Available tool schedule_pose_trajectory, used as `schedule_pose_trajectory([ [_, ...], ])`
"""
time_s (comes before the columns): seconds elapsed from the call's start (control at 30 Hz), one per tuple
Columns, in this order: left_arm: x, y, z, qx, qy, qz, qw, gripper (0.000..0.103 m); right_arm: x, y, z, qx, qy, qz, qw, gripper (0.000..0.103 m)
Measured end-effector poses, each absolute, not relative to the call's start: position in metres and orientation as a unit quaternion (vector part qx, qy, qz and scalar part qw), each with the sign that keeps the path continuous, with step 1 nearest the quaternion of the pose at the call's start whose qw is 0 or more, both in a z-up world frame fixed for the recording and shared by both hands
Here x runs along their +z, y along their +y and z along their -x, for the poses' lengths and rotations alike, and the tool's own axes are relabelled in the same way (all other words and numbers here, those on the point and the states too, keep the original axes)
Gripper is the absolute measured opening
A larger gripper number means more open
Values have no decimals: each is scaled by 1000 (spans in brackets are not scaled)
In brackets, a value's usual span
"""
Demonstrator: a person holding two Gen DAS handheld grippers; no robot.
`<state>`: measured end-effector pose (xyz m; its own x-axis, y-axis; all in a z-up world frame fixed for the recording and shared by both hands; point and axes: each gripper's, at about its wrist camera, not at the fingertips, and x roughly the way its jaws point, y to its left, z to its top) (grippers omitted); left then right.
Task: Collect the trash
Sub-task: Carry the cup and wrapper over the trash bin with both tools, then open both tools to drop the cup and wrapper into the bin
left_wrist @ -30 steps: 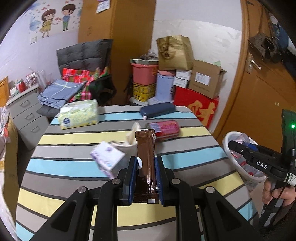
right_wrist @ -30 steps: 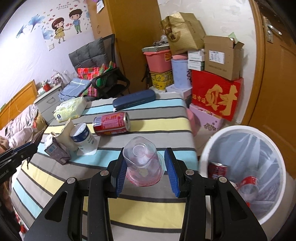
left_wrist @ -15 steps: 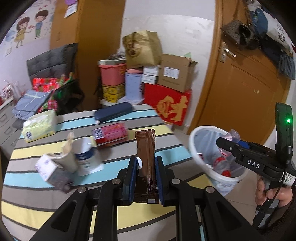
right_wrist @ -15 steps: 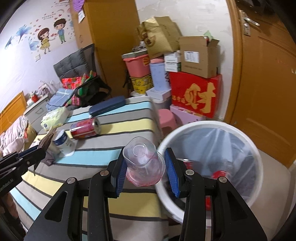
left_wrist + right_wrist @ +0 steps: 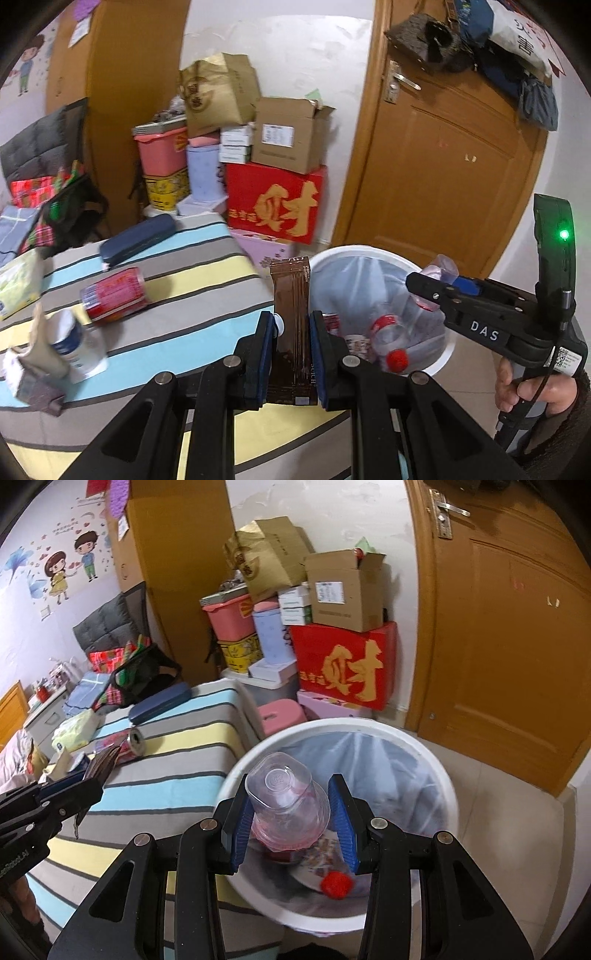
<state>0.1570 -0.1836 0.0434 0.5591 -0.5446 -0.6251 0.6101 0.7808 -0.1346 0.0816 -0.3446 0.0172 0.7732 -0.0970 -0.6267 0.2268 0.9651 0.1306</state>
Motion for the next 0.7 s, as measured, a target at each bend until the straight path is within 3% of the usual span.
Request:
schedule_pose_trajectory([
  [0.7,9,-273,-169,-363,368,-78,853,20,-9,-394,-83,-125,364,-109,917,42],
])
